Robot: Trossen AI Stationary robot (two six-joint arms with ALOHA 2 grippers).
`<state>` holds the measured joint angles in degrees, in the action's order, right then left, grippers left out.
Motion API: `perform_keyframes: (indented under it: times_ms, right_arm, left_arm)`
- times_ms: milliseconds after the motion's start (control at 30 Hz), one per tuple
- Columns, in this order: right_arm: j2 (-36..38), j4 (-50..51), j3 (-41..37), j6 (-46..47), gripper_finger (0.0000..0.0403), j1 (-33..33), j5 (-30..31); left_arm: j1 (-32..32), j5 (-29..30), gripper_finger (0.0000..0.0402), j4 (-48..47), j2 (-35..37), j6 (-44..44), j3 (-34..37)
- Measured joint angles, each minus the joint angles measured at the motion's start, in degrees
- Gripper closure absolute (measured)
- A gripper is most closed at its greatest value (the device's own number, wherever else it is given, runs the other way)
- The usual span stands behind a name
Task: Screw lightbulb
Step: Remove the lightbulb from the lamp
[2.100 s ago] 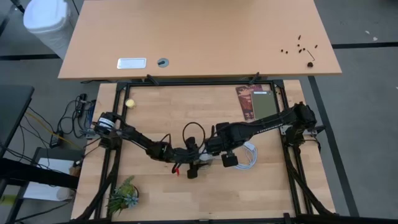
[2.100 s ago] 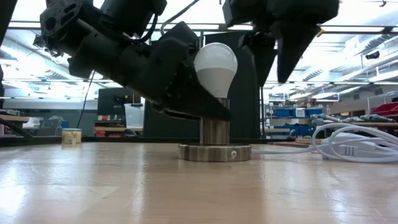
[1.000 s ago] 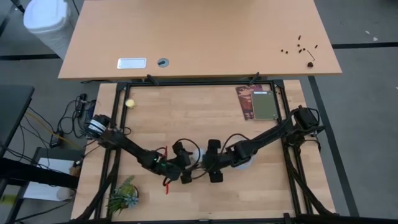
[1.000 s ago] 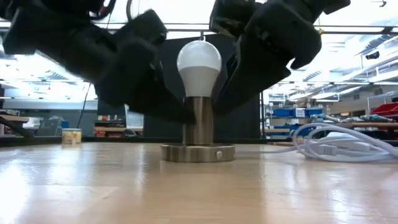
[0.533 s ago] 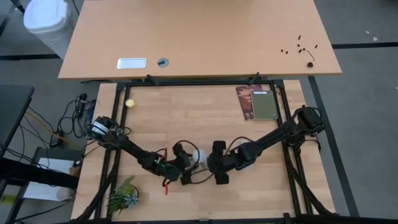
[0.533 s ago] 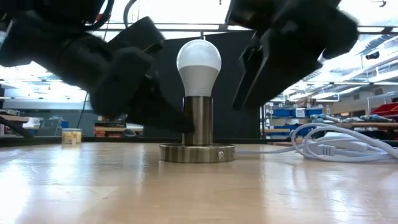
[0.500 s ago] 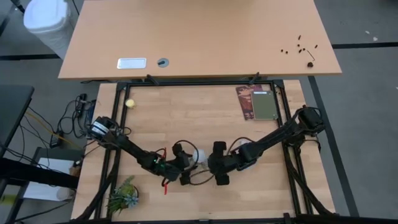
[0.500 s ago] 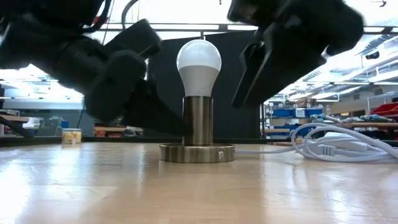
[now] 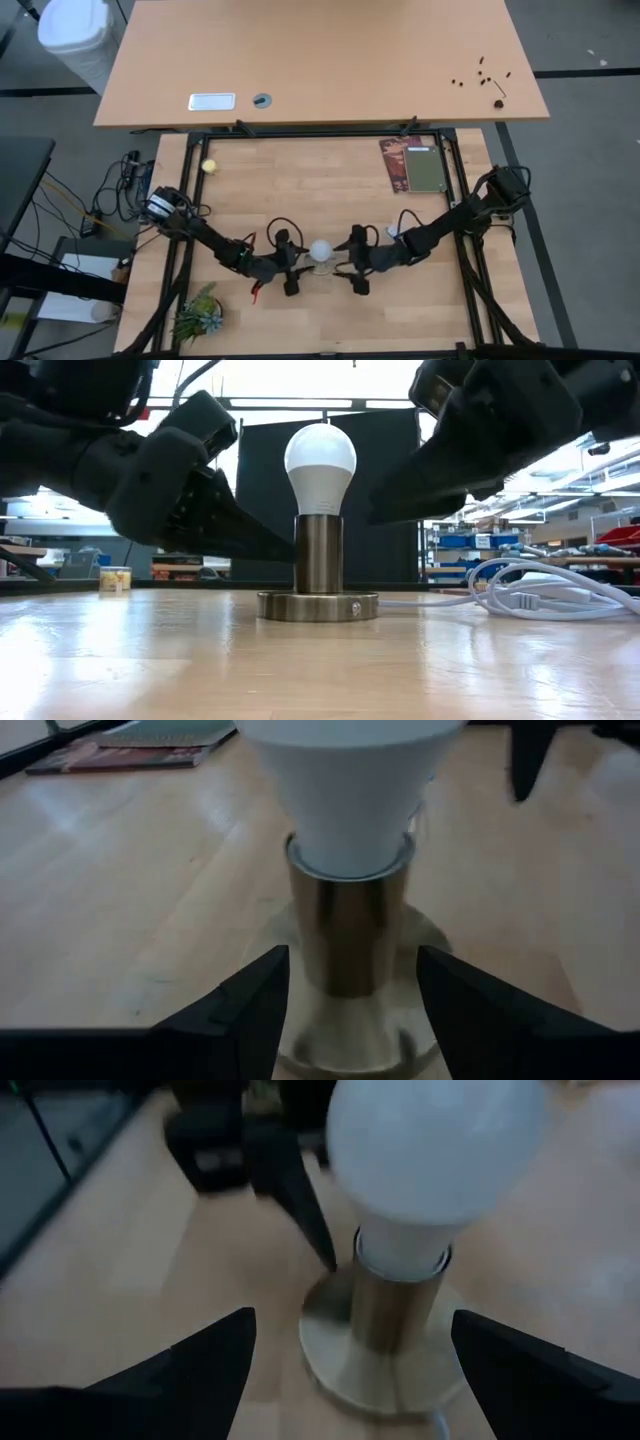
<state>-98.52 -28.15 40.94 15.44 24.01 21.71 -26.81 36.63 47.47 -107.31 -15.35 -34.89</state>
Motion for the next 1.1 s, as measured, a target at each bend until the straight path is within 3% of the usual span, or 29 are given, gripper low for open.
perform_keyframes:
  times_ms: [133,467,933,1100]
  right_arm:
    - [0.0,-6.4,-2.6,-0.2,0.0058,-0.5,1.9]
    - [-0.7,-6.1,-2.8,-3.5,0.0058,-2.7,3.9]
    - [-0.5,-2.8,-2.7,-4.4,0.0058,-4.9,3.8]
    - [-0.2,-0.9,-0.8,-1.5,0.0058,-2.6,3.8]
  left_arm:
    - [1.4,-1.1,0.0178,0.4,0.0,-0.1,0.0]
    - [4.8,-10.7,0.0176,5.3,-6.5,0.6,-3.7]
    - [5.7,-8.8,0.0181,7.0,-8.8,8.1,-6.4]
    - [5.7,-7.9,0.0205,7.3,-8.5,8.0,-6.4]
